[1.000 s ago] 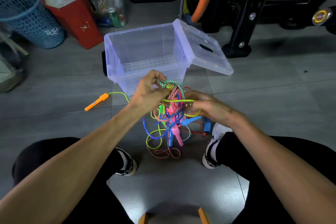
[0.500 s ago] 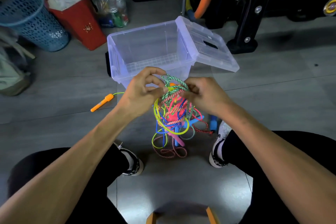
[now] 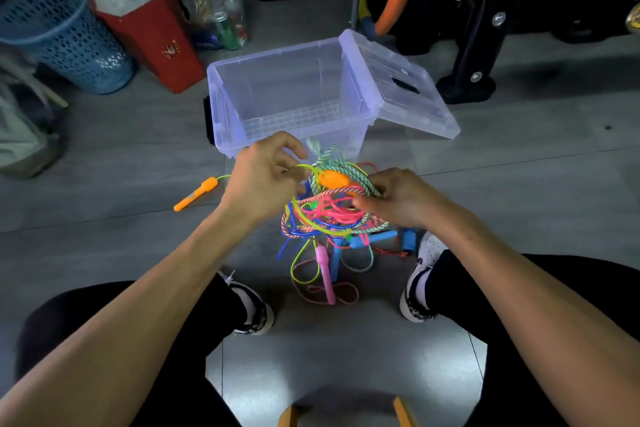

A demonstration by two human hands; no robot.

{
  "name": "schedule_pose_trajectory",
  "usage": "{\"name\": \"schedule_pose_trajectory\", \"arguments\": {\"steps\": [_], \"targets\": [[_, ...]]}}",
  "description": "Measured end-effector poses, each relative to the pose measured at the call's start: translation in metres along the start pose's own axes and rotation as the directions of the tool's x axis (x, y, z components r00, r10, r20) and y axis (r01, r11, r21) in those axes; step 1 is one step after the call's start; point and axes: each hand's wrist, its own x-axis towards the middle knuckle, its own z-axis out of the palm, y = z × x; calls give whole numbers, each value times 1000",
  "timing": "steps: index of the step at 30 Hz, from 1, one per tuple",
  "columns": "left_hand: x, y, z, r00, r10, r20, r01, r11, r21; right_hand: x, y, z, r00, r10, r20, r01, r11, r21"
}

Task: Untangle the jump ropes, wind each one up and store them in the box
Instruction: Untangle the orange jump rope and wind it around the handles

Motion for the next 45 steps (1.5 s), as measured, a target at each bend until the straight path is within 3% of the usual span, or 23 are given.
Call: {"name": "schedule_pose_trajectory", "arguments": {"steps": [2, 5, 9, 13, 17, 20, 23, 28, 30, 32, 35, 37, 39, 42, 45], "targets": [[-2, 7, -2, 997, -59, 52, 65, 988, -136, 1, -6, 0, 998, -29, 56, 25, 997, 71], [-3, 11, -6, 987, -52, 154, 89, 965, -246, 3, -21, 3, 998, 20, -60, -2, 959, 284], [-1, 9, -12, 985, -15, 172, 62, 961, -270, 11, -24, 1, 989, 67, -130, -13, 925, 379], [-1, 5, -18, 977, 33, 210, 22, 968, -252, 15, -21, -10, 959, -7, -282, 89, 956, 278], [-2, 3, -27, 966, 77, 247, -16, 971, -237, 22, -7, -15, 868, 239, -435, -129, 955, 266], [-4, 5, -33, 965, 117, 235, -35, 945, -325, 24, 2, -8, 845, 321, -427, -262, 946, 192], [-6, 8, -35, 972, 143, 186, -50, 900, -433, 21, 4, 9, 891, 285, -353, -291, 956, 37], [-2, 11, -39, 1000, 6, 8, 2, 716, -698, 20, 4, 27, 910, 315, -269, -373, 906, -201], [-2, 14, -38, 1000, -8, 21, 20, 716, -697, 20, 0, 24, 915, 314, -255, -366, 910, -193], [-4, 17, -34, 998, -6, 65, 46, 774, -632, 18, -11, 18, 918, 248, -310, -297, 947, -122], [-4, 19, -26, 996, -37, 81, 76, 828, -556, 13, -32, 10, 883, 43, -467, -13, 998, 67], [-3, 20, -24, 995, -67, 67, 93, 813, -574, 10, -47, 8, 914, 0, -406, 126, 950, 284], [-3, 22, -21, 994, -91, 63, 111, 782, -613, 7, -59, 11, 972, -15, -236, 120, 892, 436], [-5, 26, -20, 992, -98, 76, 124, 774, -621, 8, -61, 16, 999, 30, -31, -5, 800, 600], [-5, 27, -22, 991, -83, 106, 129, 810, -572, 17, -54, 14, 984, 149, -95, -38, 703, 710]]}}
